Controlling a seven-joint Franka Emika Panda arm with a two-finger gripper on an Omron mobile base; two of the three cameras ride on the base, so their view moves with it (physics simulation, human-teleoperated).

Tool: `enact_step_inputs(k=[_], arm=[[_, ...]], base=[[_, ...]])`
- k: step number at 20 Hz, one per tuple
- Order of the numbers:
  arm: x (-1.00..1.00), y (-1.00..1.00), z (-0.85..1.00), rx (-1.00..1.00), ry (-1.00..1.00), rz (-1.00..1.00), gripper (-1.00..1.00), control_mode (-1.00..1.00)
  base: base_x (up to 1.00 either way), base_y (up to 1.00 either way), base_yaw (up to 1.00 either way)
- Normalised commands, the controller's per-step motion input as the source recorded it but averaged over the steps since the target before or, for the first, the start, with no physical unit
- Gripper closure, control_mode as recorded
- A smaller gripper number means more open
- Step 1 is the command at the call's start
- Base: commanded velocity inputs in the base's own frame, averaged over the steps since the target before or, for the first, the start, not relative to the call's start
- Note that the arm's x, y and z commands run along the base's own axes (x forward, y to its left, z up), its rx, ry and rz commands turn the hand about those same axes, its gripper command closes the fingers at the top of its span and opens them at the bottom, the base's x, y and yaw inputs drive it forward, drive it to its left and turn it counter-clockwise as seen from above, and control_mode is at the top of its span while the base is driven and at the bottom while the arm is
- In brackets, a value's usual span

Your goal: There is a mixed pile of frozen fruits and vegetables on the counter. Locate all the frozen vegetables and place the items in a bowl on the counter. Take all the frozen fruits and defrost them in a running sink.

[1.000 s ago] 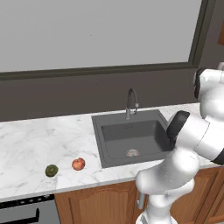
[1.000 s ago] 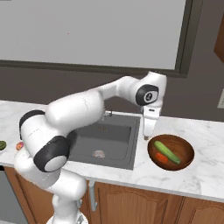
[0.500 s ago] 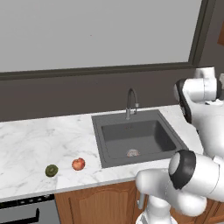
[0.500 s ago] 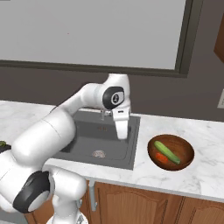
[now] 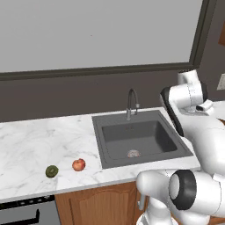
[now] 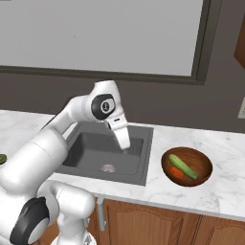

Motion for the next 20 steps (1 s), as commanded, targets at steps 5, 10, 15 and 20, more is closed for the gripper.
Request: enact_step_inputs(k=[5,10,15,20], arm=[[0.01,0.39,0.00,0.04,0.09,0.36,-1.00,-1.00],[0.01,0.44,0.00,0.00,0.10,0.40,-1.00,-1.00],[0.00,0.47,0.00,0.03,0.11,0.33,-1.00,-1.00],[-0.02,0.51,0.00,0.01,0.12,0.27,-1.00,-1.00]], base=[[0.00,0.00,0.00],[0.00,0.00,0.00],[0.00,0.00,0.00],[0.00,0.00,0.00]])
